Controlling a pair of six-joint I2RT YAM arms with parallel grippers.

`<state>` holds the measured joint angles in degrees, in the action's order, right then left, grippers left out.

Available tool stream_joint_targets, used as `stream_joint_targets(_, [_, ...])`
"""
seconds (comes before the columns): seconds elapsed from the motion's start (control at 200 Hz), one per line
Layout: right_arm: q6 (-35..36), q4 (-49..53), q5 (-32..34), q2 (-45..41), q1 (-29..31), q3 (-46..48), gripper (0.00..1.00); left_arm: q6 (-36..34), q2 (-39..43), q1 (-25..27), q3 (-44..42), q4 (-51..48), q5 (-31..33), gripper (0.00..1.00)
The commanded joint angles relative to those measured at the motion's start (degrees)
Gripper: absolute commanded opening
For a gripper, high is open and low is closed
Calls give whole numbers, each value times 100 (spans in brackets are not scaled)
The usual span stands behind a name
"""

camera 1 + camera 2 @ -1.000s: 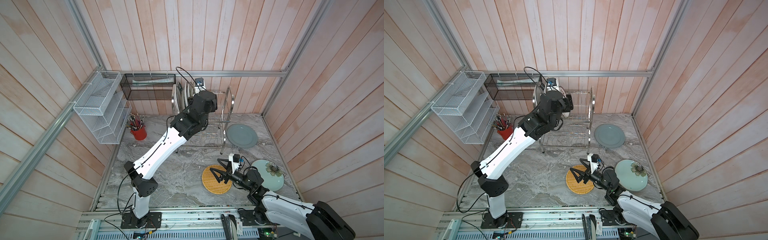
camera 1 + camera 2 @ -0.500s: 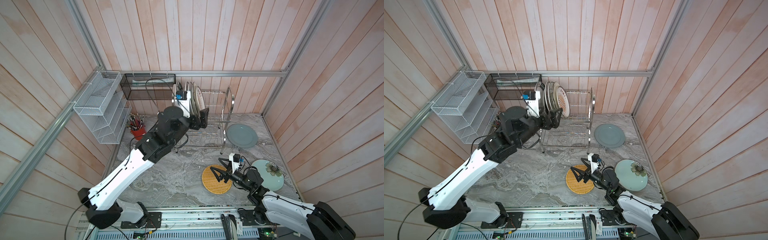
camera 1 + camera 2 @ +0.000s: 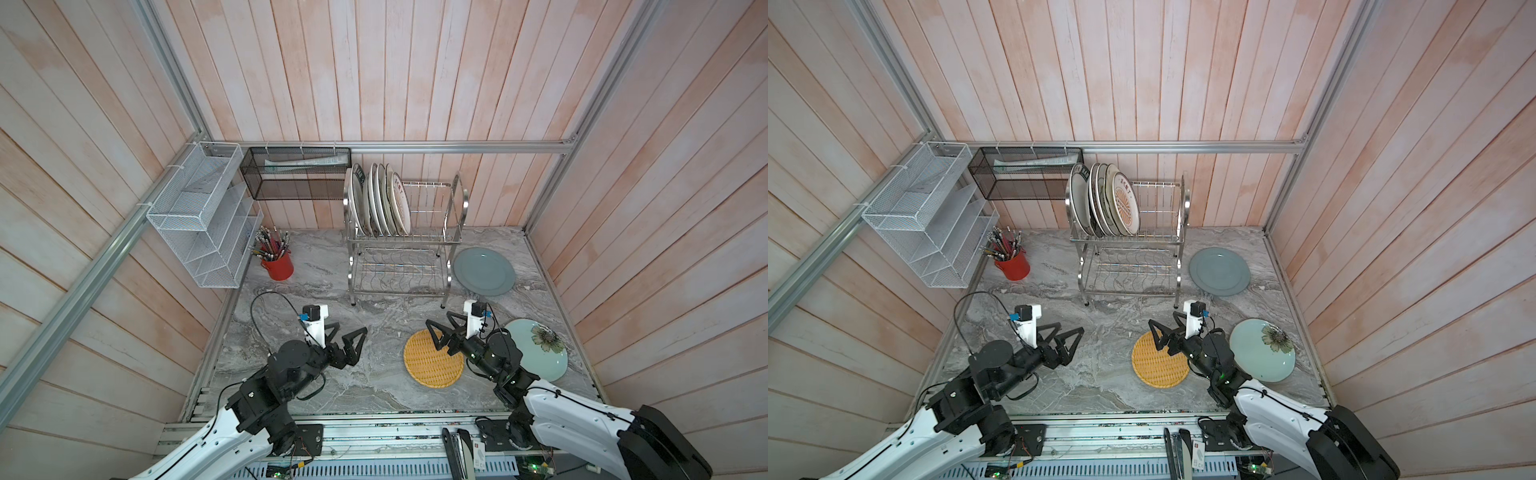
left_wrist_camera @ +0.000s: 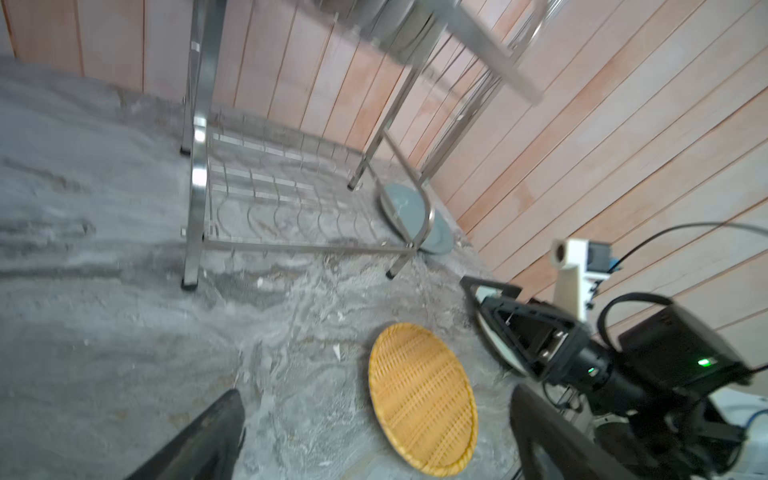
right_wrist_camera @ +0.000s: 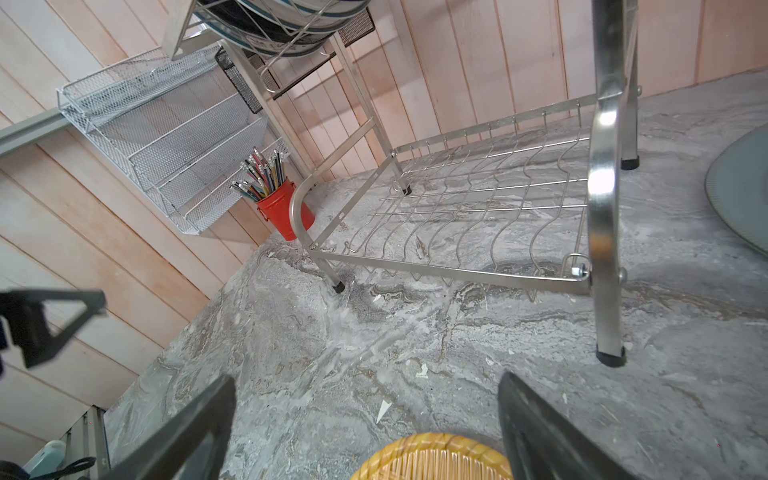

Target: Load the plates into the dish rack

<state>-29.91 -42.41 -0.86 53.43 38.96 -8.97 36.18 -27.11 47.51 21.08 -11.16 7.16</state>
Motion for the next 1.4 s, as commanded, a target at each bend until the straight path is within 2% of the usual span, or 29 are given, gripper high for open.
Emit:
stream_joint_targets(0.0, [-205,1307,436,-255,-2,-408,98,890,48,-23,-806,1124,-443,100])
stream_joint_targets(0.185, [-753,3486,764,-1113,-287,-570,98,1153,-658,-83,-1419,2188,-696,100])
stream_joint_targets(0.275, [-1046,4217,327,-1449,-681,-573,97,1154,-1283,-132,-1408,2630,-938,100])
stream_joint_targets(0.41, [-1387,4506,-477,-1704,-1212,-406,97,1222,-2169,-162,-1388,3338,-1177,100])
stream_joint_targets(0.705, [-1474,4429,-1043,-1164,-1614,-225,95,1623,-3556,-193,-1287,4389,-1754,100])
stream_joint_targets(0.885, [-1617,3892,-1340,-818,-1771,34,91,1884,-4215,-189,-1280,4850,-2022,100])
stream_joint_targets(1.0, [-1641,3702,-1575,-550,-1781,89,86,1984,-4520,-167,-1214,5101,-2173,99])
stream_joint_targets(1.1, [-1632,3620,-1810,-484,-1779,136,82,1993,-4780,-113,-994,4900,-2200,96])
stream_joint_targets(1.185, [-1671,3321,-2167,-507,-1783,299,75,1995,-5018,-66,-865,4912,-2224,93])
stream_joint_targets(1.395, [-1851,3144,-2147,-610,-1786,562,65,2113,-5546,3,-648,5159,-2328,91])
